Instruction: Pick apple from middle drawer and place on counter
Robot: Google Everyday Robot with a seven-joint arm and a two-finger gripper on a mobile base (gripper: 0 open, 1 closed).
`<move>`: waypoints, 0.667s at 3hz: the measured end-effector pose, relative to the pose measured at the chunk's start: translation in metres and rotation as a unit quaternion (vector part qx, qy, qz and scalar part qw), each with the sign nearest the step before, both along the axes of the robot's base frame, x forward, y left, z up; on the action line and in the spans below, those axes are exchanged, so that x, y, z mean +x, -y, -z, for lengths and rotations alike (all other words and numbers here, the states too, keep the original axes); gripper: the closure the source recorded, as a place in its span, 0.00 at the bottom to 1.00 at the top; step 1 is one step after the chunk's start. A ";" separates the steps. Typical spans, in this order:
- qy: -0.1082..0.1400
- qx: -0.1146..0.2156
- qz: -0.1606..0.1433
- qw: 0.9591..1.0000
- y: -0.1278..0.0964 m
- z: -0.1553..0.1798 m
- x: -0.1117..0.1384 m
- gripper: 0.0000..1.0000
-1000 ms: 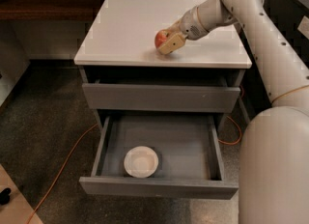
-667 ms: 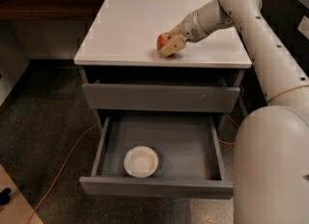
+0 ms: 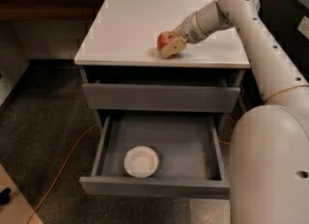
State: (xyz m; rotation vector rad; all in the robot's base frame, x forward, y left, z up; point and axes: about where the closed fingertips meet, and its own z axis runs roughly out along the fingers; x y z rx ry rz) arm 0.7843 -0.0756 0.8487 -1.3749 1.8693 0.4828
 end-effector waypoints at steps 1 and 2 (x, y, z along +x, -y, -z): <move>-0.001 0.000 -0.001 1.000 -0.002 0.002 0.000 0.00; -0.001 0.000 -0.001 1.000 -0.002 0.002 0.000 0.00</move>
Offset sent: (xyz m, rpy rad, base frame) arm 0.0002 0.0019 -0.0018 0.0003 0.0024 0.0026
